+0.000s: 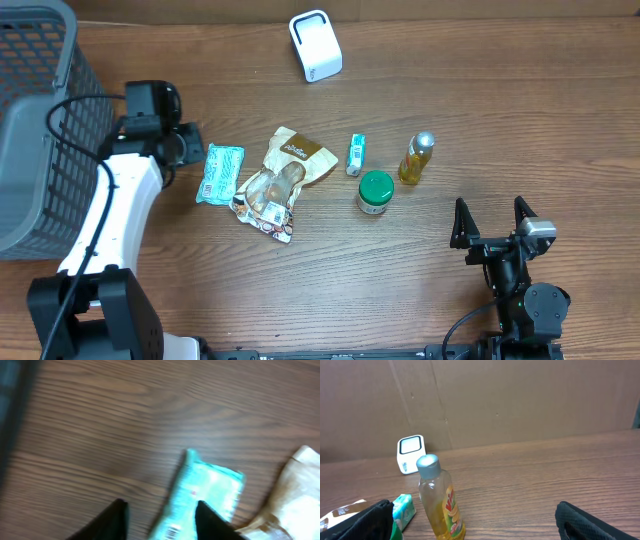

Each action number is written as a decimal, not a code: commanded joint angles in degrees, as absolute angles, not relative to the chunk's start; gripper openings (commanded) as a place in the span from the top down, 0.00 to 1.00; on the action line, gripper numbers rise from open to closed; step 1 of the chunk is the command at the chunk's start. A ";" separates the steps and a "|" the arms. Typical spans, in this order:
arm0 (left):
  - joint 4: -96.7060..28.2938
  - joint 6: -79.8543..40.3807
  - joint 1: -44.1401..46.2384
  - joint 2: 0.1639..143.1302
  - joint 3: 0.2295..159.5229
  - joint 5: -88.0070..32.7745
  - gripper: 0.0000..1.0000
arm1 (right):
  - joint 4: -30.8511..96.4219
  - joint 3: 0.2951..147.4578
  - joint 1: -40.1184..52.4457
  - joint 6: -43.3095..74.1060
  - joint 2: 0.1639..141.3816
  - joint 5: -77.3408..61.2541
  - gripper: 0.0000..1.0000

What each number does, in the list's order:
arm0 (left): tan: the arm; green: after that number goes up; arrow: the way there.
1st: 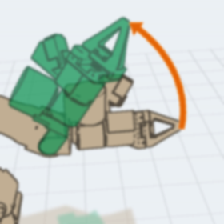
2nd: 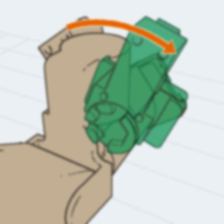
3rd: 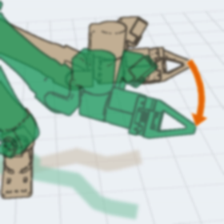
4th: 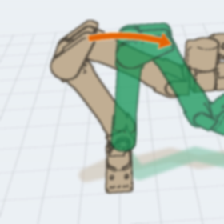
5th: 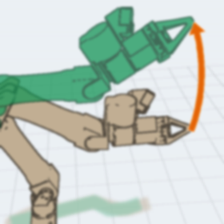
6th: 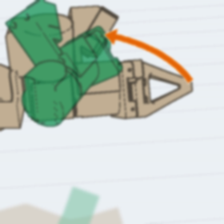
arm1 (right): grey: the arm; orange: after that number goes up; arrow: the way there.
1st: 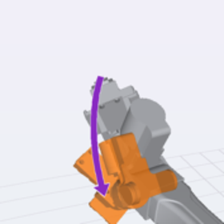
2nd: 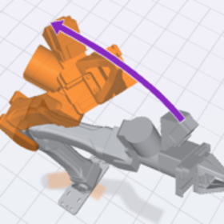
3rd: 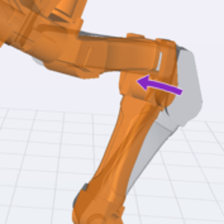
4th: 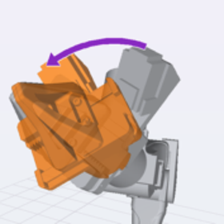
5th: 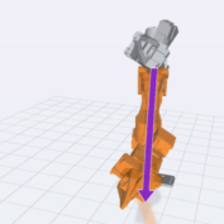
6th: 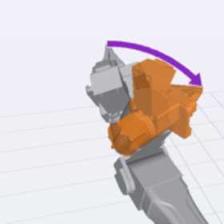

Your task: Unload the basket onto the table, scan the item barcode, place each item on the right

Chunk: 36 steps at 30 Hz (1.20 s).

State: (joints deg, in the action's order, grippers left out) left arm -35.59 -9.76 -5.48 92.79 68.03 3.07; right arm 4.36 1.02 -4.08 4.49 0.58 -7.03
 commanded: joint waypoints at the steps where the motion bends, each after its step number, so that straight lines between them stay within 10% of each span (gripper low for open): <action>1: -35.79 -6.81 -8.60 91.92 70.08 6.24 0.47 | 4.19 0.45 -3.77 4.71 0.16 -6.50 0.00; 4: -36.18 -6.83 -9.85 91.92 70.08 4.78 0.28 | 4.19 0.45 -3.77 4.71 0.16 -6.50 0.00; 5: -36.40 -6.83 -9.96 91.92 70.08 4.82 0.00 | 4.19 0.45 -3.77 4.71 0.16 -6.50 0.00; 36: -36.40 -6.81 -9.72 91.94 70.08 4.86 0.00 | 4.19 0.45 -3.77 4.71 0.16 -6.50 0.00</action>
